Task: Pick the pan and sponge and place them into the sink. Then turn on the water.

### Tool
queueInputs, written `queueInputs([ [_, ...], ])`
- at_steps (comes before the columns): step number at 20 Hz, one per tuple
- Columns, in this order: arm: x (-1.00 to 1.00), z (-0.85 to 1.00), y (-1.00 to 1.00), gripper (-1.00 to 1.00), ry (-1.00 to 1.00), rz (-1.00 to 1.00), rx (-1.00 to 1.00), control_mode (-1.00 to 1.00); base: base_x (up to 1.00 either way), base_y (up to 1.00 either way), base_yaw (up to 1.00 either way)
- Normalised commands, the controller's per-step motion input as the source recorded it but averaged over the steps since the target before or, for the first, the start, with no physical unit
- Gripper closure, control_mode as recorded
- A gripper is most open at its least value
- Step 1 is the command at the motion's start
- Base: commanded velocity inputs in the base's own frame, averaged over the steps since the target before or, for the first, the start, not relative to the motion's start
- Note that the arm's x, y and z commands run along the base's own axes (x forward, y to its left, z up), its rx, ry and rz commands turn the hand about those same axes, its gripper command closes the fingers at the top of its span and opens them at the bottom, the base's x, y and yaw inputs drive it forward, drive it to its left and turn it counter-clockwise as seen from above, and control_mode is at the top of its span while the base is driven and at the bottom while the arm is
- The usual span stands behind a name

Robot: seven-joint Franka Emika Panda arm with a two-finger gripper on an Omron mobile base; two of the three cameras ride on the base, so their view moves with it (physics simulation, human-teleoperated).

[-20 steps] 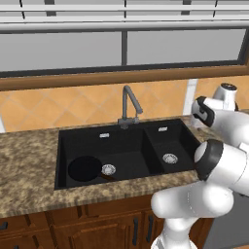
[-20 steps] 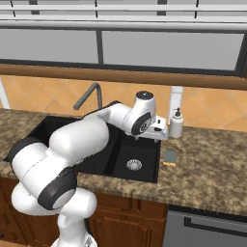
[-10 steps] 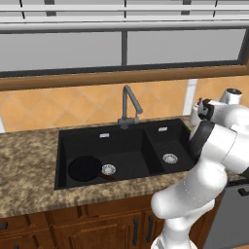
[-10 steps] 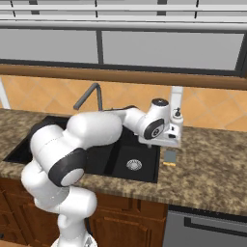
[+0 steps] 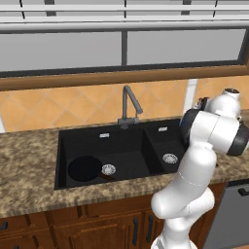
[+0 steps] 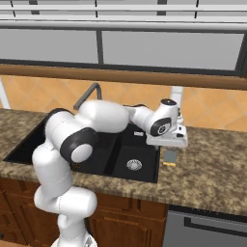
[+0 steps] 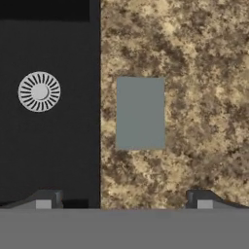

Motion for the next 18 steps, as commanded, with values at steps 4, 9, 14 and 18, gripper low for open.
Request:
queueInputs([
  [4,0.33,-0.15,-0.09,-1.00,0.01,0.09,0.00,-1.00,0.00,0.00,0.00],
  [9,0.38,-0.16,-0.07,-1.00,0.00,0.07,0.01,-1.00,0.00,0.00,0.00],
  [14,0.28,-0.24,-0.13,-1.00,0.01,0.06,0.00,-1.00,0.00,0.00,0.00],
  [18,0.00,-0.31,-0.14,-1.00,0.04,0.03,0.00,-1.00,0.00,0.00,0.00],
])
